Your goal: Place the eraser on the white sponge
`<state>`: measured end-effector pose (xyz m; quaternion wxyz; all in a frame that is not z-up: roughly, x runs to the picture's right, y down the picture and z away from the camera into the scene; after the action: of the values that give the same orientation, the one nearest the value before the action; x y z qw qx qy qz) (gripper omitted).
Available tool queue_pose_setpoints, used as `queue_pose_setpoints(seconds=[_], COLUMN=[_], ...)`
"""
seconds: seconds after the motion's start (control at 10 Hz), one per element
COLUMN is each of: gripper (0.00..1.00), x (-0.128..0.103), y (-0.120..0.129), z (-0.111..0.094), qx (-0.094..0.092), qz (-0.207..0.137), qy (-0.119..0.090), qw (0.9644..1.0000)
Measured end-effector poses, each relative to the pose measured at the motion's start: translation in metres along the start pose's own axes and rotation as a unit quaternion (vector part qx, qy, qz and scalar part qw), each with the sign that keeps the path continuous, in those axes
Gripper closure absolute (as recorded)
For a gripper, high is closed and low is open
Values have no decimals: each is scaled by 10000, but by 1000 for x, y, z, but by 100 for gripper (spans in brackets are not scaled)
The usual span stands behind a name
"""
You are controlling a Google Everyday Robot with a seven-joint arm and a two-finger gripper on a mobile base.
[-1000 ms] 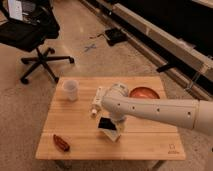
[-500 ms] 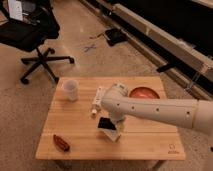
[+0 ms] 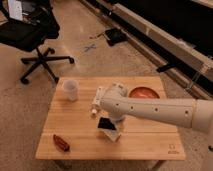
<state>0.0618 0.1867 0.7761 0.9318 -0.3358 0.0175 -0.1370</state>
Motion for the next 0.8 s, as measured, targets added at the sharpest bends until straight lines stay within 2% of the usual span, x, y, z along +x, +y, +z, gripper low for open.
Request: queue_pose_setpoints(seconds=[0.3,0.5,0.6,0.8], gripper=[50,28,22,20], x=[1,1,2,0], y=[2,2,2,1], z=[1,3,4,6], qx=[-194,-290,-318,-392], qz=[-32,-32,-29,-68], qy=[55,71,80,60], qw=[9998,9995,9995,9992])
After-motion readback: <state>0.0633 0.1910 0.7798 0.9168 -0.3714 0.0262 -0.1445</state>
